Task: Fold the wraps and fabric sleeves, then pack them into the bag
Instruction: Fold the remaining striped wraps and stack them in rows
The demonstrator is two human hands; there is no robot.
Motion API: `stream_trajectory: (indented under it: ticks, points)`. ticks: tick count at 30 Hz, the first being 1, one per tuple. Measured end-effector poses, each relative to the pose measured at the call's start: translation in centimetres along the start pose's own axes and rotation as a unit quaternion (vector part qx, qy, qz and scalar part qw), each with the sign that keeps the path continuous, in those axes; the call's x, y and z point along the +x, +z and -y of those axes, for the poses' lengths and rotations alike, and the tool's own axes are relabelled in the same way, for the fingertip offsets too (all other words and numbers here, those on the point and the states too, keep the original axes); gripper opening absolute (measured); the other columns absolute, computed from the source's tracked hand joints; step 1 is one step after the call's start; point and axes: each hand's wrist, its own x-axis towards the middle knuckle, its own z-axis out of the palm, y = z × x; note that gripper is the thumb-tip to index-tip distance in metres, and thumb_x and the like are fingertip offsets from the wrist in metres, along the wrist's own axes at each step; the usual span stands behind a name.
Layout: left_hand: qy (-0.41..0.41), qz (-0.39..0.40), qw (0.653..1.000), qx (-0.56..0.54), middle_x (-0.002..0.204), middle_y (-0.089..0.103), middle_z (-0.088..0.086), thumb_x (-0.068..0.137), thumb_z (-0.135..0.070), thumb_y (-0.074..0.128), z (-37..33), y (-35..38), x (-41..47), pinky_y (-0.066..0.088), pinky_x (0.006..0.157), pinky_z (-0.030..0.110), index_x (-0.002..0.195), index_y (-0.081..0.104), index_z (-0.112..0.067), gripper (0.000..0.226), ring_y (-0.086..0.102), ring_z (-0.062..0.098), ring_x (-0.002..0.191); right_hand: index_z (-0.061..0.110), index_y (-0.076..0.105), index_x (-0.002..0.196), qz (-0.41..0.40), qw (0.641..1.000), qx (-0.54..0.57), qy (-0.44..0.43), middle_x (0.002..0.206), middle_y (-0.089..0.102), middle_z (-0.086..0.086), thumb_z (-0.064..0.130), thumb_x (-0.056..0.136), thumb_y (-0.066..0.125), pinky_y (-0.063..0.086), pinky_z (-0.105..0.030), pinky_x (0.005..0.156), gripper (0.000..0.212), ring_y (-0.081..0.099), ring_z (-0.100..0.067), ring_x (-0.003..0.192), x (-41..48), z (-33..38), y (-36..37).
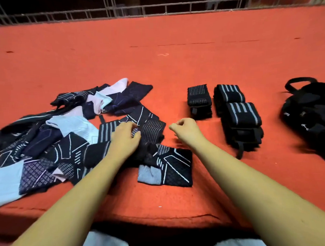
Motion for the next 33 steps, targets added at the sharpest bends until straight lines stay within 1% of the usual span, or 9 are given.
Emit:
stream_trajectory:
  ticks: [4, 9, 13, 16, 21, 24, 27, 29, 33]
  points:
    - [-0.021, 0.016, 0.998, 0.063, 0.108, 0.066, 0.012, 0.093, -0.053, 0.041, 3.9, 0.7, -2.5, 0.045, 0.093, 0.044, 0.111, 0.066, -0.013, 0.051, 0.060, 0.032, 0.106, 0.012, 0.055, 0.069, 0.073, 0.986, 0.105, 0.105, 0.067, 0.058, -0.008, 0.023, 0.087, 0.071, 0.045, -0.019, 0.049, 0.027, 0.055, -0.019, 0.058, 1.0, 0.4, 4.6]
    - [0.016, 0.014, 0.995, 0.102, 0.108, 0.066, 0.007, 0.090, -0.055, 0.020, 3.7, 2.0, -3.0, 0.039, 0.090, 0.043, 0.112, 0.065, -0.018, 0.063, 0.057, 0.030, 0.105, 0.011, 0.062, 0.081, 0.050, 0.977, 0.164, 0.125, 0.074, 0.063, -0.004, 0.005, 0.080, 0.078, 0.039, -0.013, 0.037, 0.017, 0.054, -0.011, 0.054, 1.4, 1.0, 7.2]
    - [0.021, 0.016, 0.997, 0.078, 0.115, 0.063, 0.004, 0.088, -0.059, 0.019, 4.3, 2.2, -2.9, 0.035, 0.095, 0.043, 0.117, 0.062, -0.020, 0.065, 0.052, 0.026, 0.111, 0.009, 0.061, 0.079, 0.044, 0.979, 0.143, 0.138, 0.069, 0.059, -0.003, 0.005, 0.080, 0.078, 0.046, -0.021, 0.048, 0.018, 0.057, -0.017, 0.059, 1.9, 1.1, 7.8]
    - [0.023, 0.015, 0.999, 0.047, 0.122, 0.064, 0.002, 0.087, -0.062, 0.018, 4.2, 1.9, -2.7, 0.035, 0.099, 0.042, 0.123, 0.061, -0.020, 0.070, 0.052, 0.026, 0.117, 0.019, 0.043, 0.058, -0.007, 0.981, 0.166, 0.098, 0.056, 0.045, -0.001, 0.009, 0.082, 0.075, 0.040, -0.025, 0.050, 0.041, 0.044, -0.016, 0.054, 2.3, 1.1, 6.9]
    - [0.031, 0.035, 0.999, -0.021, 0.123, 0.065, 0.001, 0.091, -0.060, 0.029, 3.9, 1.4, -2.8, 0.038, 0.101, 0.042, 0.127, 0.061, -0.017, 0.064, 0.053, 0.027, 0.118, 0.018, 0.047, 0.064, -0.038, 0.974, 0.216, -0.049, 0.065, 0.050, -0.001, 0.005, 0.088, 0.068, 0.042, -0.017, 0.050, 0.035, 0.050, -0.009, 0.055, 1.4, 3.9, 3.6]
    - [0.025, 0.047, 0.985, -0.164, 0.114, 0.065, -0.007, 0.086, -0.074, 0.045, 4.6, 1.1, -2.7, 0.041, 0.105, 0.045, 0.112, 0.066, -0.029, 0.057, 0.055, 0.021, 0.115, 0.018, 0.047, 0.069, -0.025, 0.955, 0.287, -0.075, 0.078, 0.057, -0.007, 0.004, 0.093, 0.062, 0.051, -0.027, 0.058, 0.031, 0.056, -0.019, 0.072, 1.1, 5.7, 1.9]
    - [-0.009, 0.069, 0.939, -0.336, 0.125, 0.064, -0.010, 0.076, -0.055, 0.072, 4.3, -0.1, -3.6, 0.037, 0.112, 0.035, 0.115, 0.065, -0.047, 0.040, 0.054, 0.016, 0.126, 0.016, 0.044, 0.080, -0.015, 0.928, 0.365, -0.075, 0.091, 0.058, -0.013, 0.009, 0.098, 0.057, 0.058, -0.038, 0.063, 0.023, 0.058, -0.026, 0.081, 0.8, 7.1, 0.1]
    - [-0.042, 0.074, 0.891, -0.446, 0.123, 0.069, -0.004, 0.076, -0.038, 0.076, 4.3, -1.1, -3.7, 0.041, 0.108, 0.033, 0.124, 0.066, -0.034, 0.049, 0.061, 0.013, 0.119, 0.012, 0.044, 0.087, -0.011, 0.919, 0.383, -0.093, 0.089, 0.060, -0.010, 0.009, 0.099, 0.055, 0.059, -0.041, 0.065, 0.017, 0.061, -0.026, 0.081, 0.4, 7.8, -1.0]
    - [-0.018, 0.037, 0.890, -0.454, 0.106, 0.075, -0.005, 0.089, -0.013, 0.070, 2.5, -3.6, -3.2, 0.047, 0.096, 0.033, 0.110, 0.074, -0.020, 0.022, 0.066, 0.010, 0.098, 0.009, 0.049, 0.091, -0.019, 0.921, 0.378, -0.093, 0.086, 0.065, -0.007, 0.010, 0.099, 0.056, 0.058, -0.041, 0.066, 0.010, 0.066, -0.021, 0.073, -0.6, 7.9, -2.1]
